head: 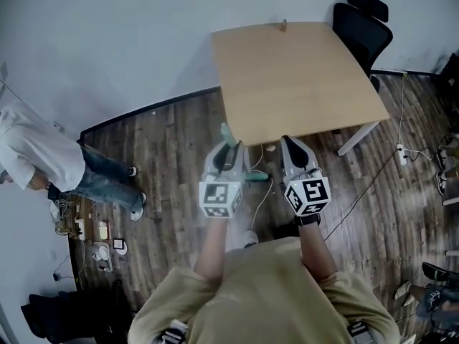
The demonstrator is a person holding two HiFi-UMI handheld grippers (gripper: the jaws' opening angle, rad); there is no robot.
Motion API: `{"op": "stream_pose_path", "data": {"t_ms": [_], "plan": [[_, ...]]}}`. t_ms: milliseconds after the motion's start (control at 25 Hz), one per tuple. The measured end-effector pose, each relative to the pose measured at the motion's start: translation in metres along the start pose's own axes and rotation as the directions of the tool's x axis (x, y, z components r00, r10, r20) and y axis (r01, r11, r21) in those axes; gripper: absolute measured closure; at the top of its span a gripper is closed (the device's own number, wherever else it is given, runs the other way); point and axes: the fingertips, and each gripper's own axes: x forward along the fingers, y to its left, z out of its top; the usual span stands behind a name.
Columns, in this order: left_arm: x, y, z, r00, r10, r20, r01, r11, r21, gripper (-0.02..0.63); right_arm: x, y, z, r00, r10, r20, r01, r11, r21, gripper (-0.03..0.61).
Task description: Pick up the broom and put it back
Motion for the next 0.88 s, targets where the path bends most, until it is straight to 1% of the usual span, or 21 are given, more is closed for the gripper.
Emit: {"op": "stream_pose_path", "data": {"t_ms": [120, 240, 360, 480, 600, 720, 880], "plan": [[0.016, -0.025, 0.012, 0.999, -0.037, 0.014, 0.037, 0.999, -0.009, 0.531, -0.014, -0.021, 0.016, 0.999, -0.017, 0.028, 0.018, 1.0, -0.026, 0.574], [0.038, -0.061, 0.024, 0.996, -0.086, 0.017, 0.087, 0.996, -0.019, 0.531, -0.029, -0.051, 0.034, 0.999, -0.029, 0.045, 0.031, 0.999, -0.038, 0.574], [0.065, -0.113, 0.039, 0.987, -0.158, 0.015, 0.158, 0.987, -0.017, 0.529, -0.053, -0.093, 0.057, 0.995, -0.072, 0.067, 0.075, 0.997, -0.034, 0.574], [0.098, -0.168, 0.044, 0.973, -0.231, 0.015, 0.232, 0.972, -0.027, 0.529, -0.079, -0.139, 0.068, 0.991, -0.116, 0.072, 0.119, 0.992, -0.044, 0.574], [0.136, -0.233, 0.043, 0.947, -0.322, 0.007, 0.322, 0.946, -0.036, 0.529, -0.112, -0.193, 0.077, 0.978, -0.188, 0.085, 0.192, 0.98, -0.043, 0.574], [0.172, -0.308, 0.039, 0.911, -0.413, 0.009, 0.412, 0.909, -0.054, 0.529, -0.155, -0.253, 0.085, 0.961, -0.258, 0.094, 0.264, 0.963, -0.052, 0.574], [0.204, -0.405, 0.034, 0.863, -0.505, 0.011, 0.504, 0.86, -0.08, 0.529, -0.221, -0.322, 0.095, 0.934, -0.341, 0.105, 0.348, 0.936, -0.059, 0.574]]}}
